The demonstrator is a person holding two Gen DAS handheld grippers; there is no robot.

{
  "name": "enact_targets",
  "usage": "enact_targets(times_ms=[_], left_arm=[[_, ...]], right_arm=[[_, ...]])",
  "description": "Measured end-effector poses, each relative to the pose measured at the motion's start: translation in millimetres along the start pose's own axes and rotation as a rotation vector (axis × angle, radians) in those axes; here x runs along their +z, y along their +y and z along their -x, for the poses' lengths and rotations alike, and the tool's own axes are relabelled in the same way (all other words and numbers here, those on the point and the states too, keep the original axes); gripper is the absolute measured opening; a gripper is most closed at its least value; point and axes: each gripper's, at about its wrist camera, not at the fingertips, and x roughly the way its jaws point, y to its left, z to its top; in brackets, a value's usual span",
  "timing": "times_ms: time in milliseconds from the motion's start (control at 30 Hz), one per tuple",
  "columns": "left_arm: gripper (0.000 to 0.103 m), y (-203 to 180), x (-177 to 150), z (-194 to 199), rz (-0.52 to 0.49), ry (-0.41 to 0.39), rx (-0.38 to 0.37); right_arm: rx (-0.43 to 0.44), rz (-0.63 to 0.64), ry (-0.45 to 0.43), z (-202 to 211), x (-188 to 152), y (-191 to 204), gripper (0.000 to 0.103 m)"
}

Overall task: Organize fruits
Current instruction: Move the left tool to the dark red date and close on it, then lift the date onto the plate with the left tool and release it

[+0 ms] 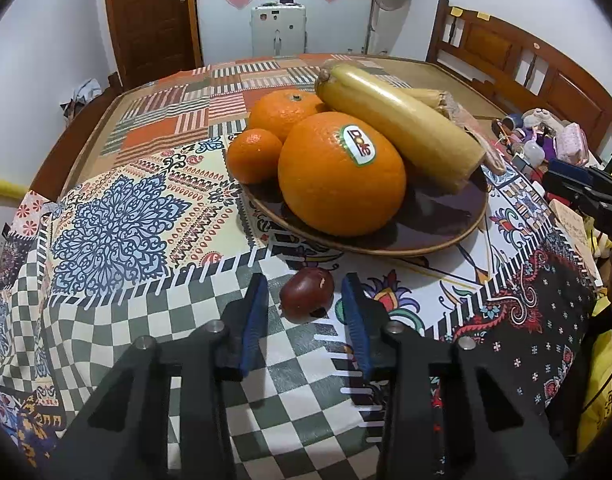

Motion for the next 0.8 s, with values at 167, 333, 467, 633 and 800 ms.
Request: enact_targets(times_ms=[167, 333, 467, 633, 800], left_arm=[[0.024, 1.4, 0.4, 0.0, 0.006, -0.008, 0.005], [0.024, 9.5, -1.2, 10.0, 0.004, -0.045, 0.036], [0.024, 16.0, 3.3, 23.7, 0.016, -0.080, 0.033], [0.024, 21.7, 7.3, 39.8, 0.028, -0.124, 0.013], [0.024, 23.4, 7.6, 41.5, 0.030, -0.131, -0.010]], right_arm=[[0.022, 0.005, 0.012, -8.5, 3.2, 2.2, 0.054], [0.013, 0.031, 0.047, -21.0, 10.7, 6.5, 0.054], [0.038, 0.029, 0.077, -35.4, 20.2, 5.7, 0.054], [0.056, 0.029, 0.119, -50.2, 30.8, 4.4, 0.054], [0.083, 0.037, 0.175, -65.4, 35.0, 6.2, 0.039]])
